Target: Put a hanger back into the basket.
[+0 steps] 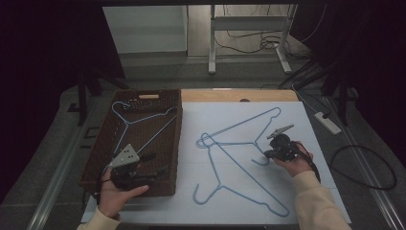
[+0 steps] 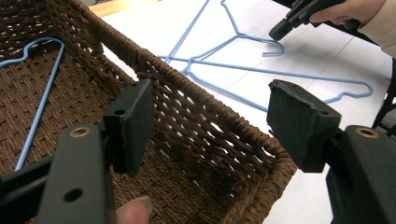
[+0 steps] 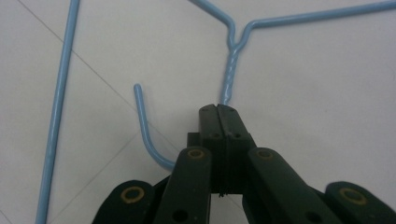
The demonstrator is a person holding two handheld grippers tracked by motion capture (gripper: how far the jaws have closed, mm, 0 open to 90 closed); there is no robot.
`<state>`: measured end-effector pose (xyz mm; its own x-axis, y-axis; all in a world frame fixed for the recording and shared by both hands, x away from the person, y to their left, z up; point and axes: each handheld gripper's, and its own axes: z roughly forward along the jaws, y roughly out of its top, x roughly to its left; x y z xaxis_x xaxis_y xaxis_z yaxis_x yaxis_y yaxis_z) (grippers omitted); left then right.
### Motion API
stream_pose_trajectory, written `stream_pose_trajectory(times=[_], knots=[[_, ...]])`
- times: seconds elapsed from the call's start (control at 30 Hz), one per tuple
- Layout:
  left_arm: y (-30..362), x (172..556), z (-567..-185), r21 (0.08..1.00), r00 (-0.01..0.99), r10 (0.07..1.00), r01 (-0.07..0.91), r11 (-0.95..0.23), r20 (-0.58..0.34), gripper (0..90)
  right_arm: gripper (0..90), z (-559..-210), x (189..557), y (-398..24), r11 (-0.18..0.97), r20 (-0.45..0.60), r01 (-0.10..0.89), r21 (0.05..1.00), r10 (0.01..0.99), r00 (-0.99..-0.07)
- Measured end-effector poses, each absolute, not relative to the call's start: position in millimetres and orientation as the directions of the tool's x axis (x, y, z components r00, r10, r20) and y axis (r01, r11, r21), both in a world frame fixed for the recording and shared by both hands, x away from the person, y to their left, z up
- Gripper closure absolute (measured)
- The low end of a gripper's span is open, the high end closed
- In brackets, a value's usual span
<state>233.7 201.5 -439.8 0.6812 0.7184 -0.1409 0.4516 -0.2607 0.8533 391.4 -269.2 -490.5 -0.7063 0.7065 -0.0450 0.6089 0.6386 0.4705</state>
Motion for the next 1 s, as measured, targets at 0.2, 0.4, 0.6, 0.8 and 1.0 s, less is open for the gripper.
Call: stream_pose_trajectory(times=[0.2,0.4,0.6,0.8,1.0], knots=[[201,234,-440,0.853,0.68,0.719,0.453,-0.261,-0.141,32.9,90.0,-493,389,-267,0.666,-0.038,0.598,0.446,0.682,-0.731],[201,234,-440,0.852,0.68,0.72,0.453,-0.262,-0.14,32.9,90.0,-496,385,-262,0.687,-0.029,0.594,0.417,0.664,-0.747],[201,234,-441,0.852,0.681,0.718,0.453,-0.263,-0.141,32.9,90.0,-497,371,-260,0.677,0.013,0.608,0.415,0.664,-0.748],[200,234,-441,0.852,0.684,0.716,0.452,-0.265,-0.14,32.9,90.0,-498,355,-251,0.688,0.044,0.593,0.419,0.636,-0.77],[200,234,-441,0.851,0.685,0.716,0.452,-0.266,-0.139,32.9,90.0,-499,339,-236,0.704,0.068,0.576,0.415,0.608,-0.791]])
